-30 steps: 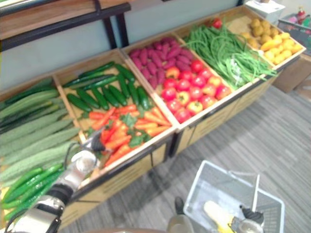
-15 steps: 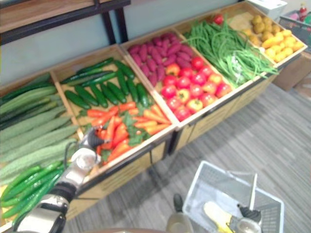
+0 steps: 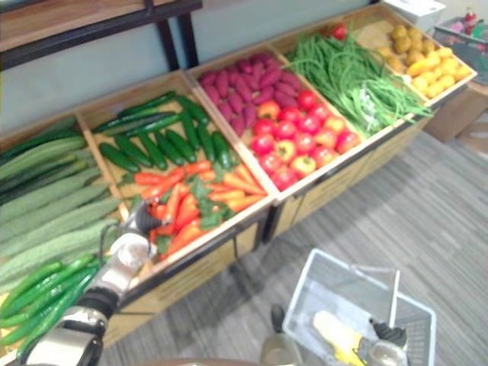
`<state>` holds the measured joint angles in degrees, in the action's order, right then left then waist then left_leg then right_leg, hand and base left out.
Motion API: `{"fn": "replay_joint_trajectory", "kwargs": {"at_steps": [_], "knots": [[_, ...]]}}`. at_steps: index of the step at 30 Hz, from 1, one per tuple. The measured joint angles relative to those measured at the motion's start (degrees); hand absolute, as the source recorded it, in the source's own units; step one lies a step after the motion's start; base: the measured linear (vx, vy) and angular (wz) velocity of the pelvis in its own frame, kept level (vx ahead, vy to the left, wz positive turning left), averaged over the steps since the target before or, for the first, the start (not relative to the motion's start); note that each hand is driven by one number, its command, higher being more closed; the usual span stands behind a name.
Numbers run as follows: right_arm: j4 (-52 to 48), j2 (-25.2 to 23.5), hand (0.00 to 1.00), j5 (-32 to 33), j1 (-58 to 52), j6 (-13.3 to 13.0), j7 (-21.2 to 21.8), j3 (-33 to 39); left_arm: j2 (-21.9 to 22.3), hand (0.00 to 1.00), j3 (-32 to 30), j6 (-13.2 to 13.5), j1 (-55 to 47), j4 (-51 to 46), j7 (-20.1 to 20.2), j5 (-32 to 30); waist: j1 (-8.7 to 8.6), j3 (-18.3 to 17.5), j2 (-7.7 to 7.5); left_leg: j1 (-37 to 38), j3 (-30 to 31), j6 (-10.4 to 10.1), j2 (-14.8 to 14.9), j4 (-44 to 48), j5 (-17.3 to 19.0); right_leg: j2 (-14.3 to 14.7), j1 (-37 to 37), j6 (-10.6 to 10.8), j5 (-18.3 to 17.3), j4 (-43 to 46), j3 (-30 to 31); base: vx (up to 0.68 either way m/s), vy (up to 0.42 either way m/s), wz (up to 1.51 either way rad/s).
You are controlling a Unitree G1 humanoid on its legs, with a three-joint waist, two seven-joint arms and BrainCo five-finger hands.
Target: Pick vegetable in the basket
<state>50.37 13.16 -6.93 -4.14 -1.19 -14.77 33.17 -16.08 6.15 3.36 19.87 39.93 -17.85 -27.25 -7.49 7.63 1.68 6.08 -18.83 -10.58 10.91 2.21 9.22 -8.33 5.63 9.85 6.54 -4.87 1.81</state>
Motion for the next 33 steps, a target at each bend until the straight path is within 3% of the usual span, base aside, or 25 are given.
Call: {"fn": "replay_joint_trajectory", "kwargs": {"at_steps": [5,19,20,28,33], "knots": [[0.03,-0.24,1.00,0.00,-0.06,-0.03,0.02,0.00,-1.29,1.00,-0.04,-0.10,-1.76,-7.04,0.09,0.01,0.03,0.43,-0.70,0.06,1.18,0.00,0.06,-0.03,0.00,-0.05,-0.55,0.00,0.00,-0.01,-0.63,0.01,-0.013,0.06],[0.04,-0.64,1.00,-0.16,-0.65,-0.17,0.54,-2.21,-3.85,1.00,0.34,1.64,-6.83,-20.78,0.81,-0.01,1.54,-0.10,0.03,0.14,2.51,0.08,-0.05,1.00,0.02,-0.57,-1.87,-0.03,0.05,0.15,-1.80,0.00,-0.007,0.04],[0.04,-0.69,1.00,-0.51,-0.63,-0.17,0.70,-2.34,-3.85,0.00,0.34,1.65,-6.86,-20.83,0.84,0.00,1.61,-0.13,0.07,0.12,2.53,0.08,-0.05,1.01,0.02,-0.57,-1.87,-0.01,0.07,0.15,-1.81,0.00,0.000,0.00],[0.01,-0.71,1.00,-1.98,-0.54,-0.17,1.25,-2.90,-3.35,0.00,0.32,1.41,-7.23,-18.91,2.03,0.14,1.88,-0.97,0.10,-0.17,2.95,0.09,-0.11,0.93,0.01,-0.63,-1.87,0.04,0.16,-0.18,-2.14,0.00,0.000,0.00],[0.01,-0.73,1.00,-2.08,-0.36,-0.16,1.23,-3.29,-0.04,0.00,0.24,-1.10,-7.08,-12.44,1.82,-0.01,1.78,-1.02,0.05,-0.30,3.12,0.09,-0.19,0.89,0.01,-0.69,-1.88,0.07,0.19,-0.38,-2.20,0.00,0.000,0.00]]}}
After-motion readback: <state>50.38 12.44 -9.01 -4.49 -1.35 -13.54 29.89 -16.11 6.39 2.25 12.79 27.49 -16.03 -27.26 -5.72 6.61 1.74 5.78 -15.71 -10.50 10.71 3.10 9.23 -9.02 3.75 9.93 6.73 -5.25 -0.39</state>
